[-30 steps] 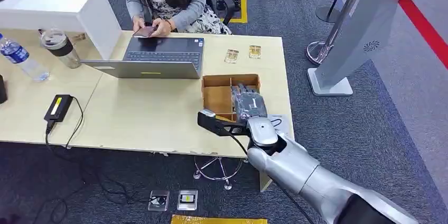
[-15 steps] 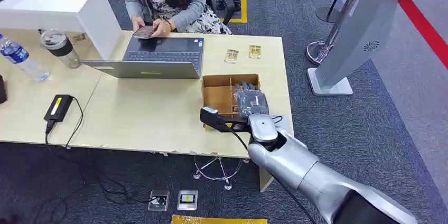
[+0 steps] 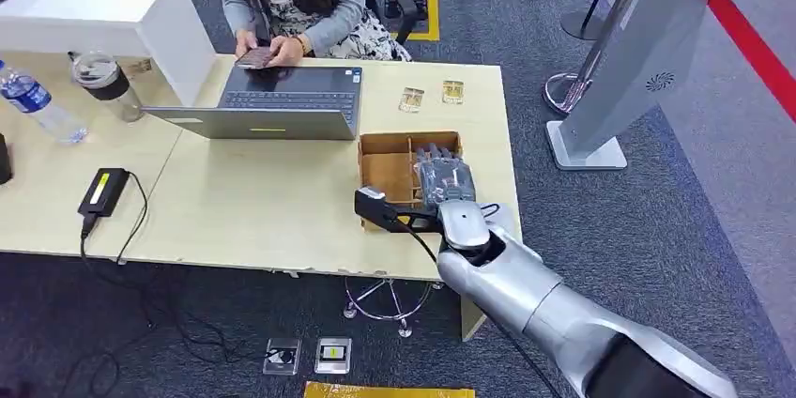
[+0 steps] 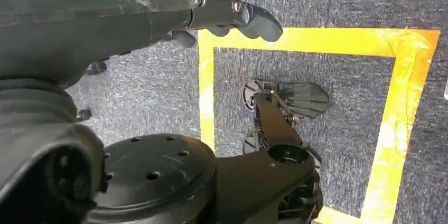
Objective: Pass the card to the sensor for recognition and then transmit it.
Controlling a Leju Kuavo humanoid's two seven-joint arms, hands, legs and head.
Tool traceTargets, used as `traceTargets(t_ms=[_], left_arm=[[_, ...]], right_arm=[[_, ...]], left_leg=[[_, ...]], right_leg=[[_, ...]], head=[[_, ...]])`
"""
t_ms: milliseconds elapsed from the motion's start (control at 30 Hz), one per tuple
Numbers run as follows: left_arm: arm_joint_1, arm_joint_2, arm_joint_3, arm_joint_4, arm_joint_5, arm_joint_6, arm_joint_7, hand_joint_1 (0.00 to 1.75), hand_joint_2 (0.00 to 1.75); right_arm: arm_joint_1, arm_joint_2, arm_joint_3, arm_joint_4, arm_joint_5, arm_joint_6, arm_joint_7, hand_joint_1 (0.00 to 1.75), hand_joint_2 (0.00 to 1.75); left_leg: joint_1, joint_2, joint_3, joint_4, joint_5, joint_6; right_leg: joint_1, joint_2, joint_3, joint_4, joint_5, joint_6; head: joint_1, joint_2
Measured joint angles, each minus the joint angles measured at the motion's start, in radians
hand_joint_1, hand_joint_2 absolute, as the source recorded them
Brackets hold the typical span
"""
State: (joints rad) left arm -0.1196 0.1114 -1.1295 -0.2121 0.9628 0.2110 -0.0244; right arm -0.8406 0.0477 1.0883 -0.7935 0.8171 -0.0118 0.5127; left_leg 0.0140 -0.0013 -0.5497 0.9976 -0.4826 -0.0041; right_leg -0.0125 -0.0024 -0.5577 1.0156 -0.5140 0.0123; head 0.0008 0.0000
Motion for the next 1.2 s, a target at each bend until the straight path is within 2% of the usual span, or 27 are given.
traceTargets(t_ms=[1100,1167,1200], left_arm=[[0.000,0.000,0.000,0.000,-0.023,0.005,0.000,0.00,0.00],[0.000,0.000,0.000,0.000,-0.024,0.005,0.000,0.00,0.00],[0.000,0.000,0.000,0.000,-0.024,0.005,0.000,0.00,0.00]], right_arm=[[0.002,-0.004,-0.048,0.077,-0.010,-0.014,0.014,0.00,1.75],[0.002,-0.005,-0.049,0.079,-0.010,-0.013,0.014,0.14,1.75],[0.002,-0.006,-0.049,0.080,-0.010,-0.013,0.014,0.66,1.75]], left_leg=[[0.000,0.000,0.000,0.000,0.000,0.000],[0.000,0.000,0.000,0.000,0.000,0.000],[0.000,0.000,0.000,0.000,0.000,0.000]], right_leg=[[0.000,0.000,0.000,0.000,0.000,0.000],[0.000,0.000,0.000,0.000,0.000,0.000],[0.000,0.000,0.000,0.000,0.000,0.000]], head=[[0.000,0.000],[0.000,0.000],[0.000,0.000]])
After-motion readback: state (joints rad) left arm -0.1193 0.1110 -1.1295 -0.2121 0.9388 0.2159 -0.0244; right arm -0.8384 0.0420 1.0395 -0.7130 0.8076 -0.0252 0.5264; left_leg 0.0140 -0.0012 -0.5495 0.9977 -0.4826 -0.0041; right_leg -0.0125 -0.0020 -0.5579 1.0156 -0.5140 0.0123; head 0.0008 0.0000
